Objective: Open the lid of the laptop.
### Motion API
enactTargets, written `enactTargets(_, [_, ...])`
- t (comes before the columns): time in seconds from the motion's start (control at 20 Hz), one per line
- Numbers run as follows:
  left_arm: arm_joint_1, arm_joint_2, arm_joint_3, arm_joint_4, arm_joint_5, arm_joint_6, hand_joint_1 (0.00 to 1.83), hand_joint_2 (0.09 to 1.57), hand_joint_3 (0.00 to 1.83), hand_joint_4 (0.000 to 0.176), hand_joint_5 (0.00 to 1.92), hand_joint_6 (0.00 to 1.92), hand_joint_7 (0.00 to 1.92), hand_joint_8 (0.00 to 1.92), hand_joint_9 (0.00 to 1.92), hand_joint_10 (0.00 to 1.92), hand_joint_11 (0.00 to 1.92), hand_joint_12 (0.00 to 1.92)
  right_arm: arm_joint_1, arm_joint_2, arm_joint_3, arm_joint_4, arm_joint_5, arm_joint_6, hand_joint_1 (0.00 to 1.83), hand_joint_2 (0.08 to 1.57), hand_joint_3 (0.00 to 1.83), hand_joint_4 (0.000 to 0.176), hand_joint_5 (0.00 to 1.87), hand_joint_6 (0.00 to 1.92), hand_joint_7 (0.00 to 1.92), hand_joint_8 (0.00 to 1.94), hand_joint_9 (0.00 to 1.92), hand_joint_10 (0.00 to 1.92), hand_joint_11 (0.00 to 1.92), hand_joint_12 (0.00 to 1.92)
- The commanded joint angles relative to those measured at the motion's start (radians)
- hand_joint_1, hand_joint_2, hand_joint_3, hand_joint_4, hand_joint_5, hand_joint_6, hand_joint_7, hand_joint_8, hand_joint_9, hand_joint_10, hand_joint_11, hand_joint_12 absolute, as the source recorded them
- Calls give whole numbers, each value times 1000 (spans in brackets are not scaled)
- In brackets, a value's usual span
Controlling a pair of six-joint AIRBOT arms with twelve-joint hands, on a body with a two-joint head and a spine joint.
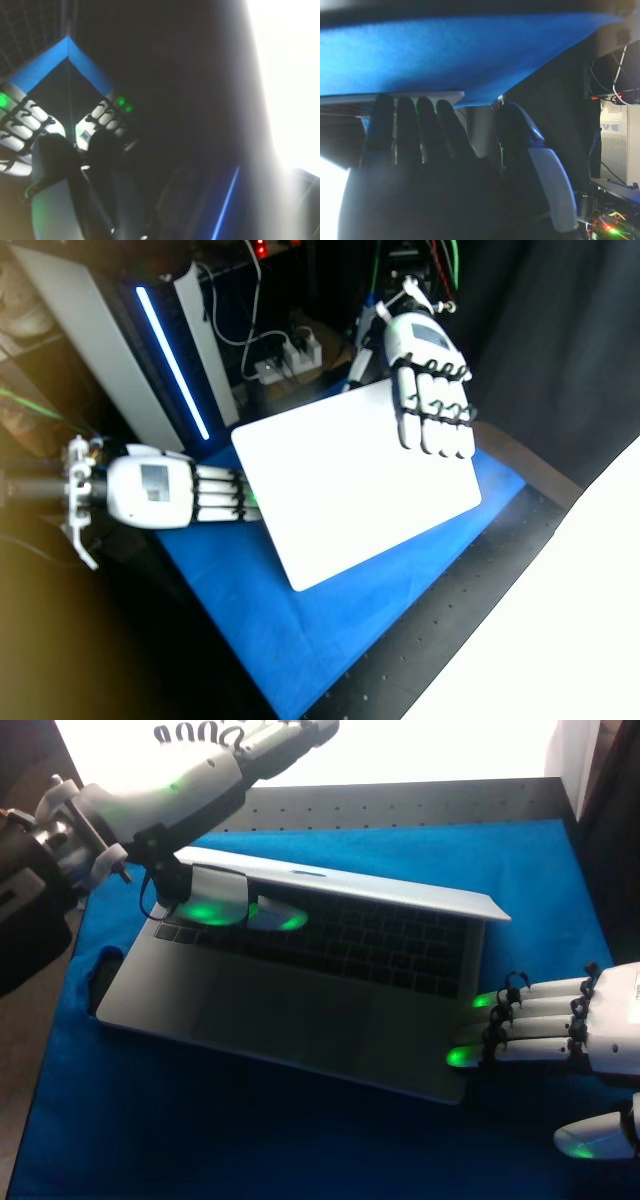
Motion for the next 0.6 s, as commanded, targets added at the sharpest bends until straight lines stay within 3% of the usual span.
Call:
enactTargets(0.0, [-1,-6,1,-29,-131,5,1015,991,5,0,0,0,0,0,0,0,0,0,9,-7,5,27,43,10,0,1456,2,0,33,4,0,0,0,0,0,0])
enactTargets(0.25, [39,-3,-20,-46,-157,5,896,986,1,0,0,0,0,0,0,0,0,0,48,-4,7,38,44,10,0,1470,7,0,24,0,2,0,0,0,0,0])
enactTargets(0.4, [44,-4,-24,-45,-158,5,849,975,0,11,0,0,0,0,0,0,0,0,91,0,7,28,52,10,44,1480,5,0,39,4,7,2,0,0,0,0])
enactTargets(0.45, [45,-4,-25,-45,-158,5,825,975,0,30,0,0,0,0,0,0,0,0,112,0,6,16,56,10,69,1475,0,0,84,10,59,10,0,0,0,0])
enactTargets(0.55, [46,-4,-25,-45,-157,5,833,975,0,33,0,0,0,0,0,0,0,0,141,1,6,-2,61,10,26,1481,2,0,86,6,68,8,0,0,0,0])
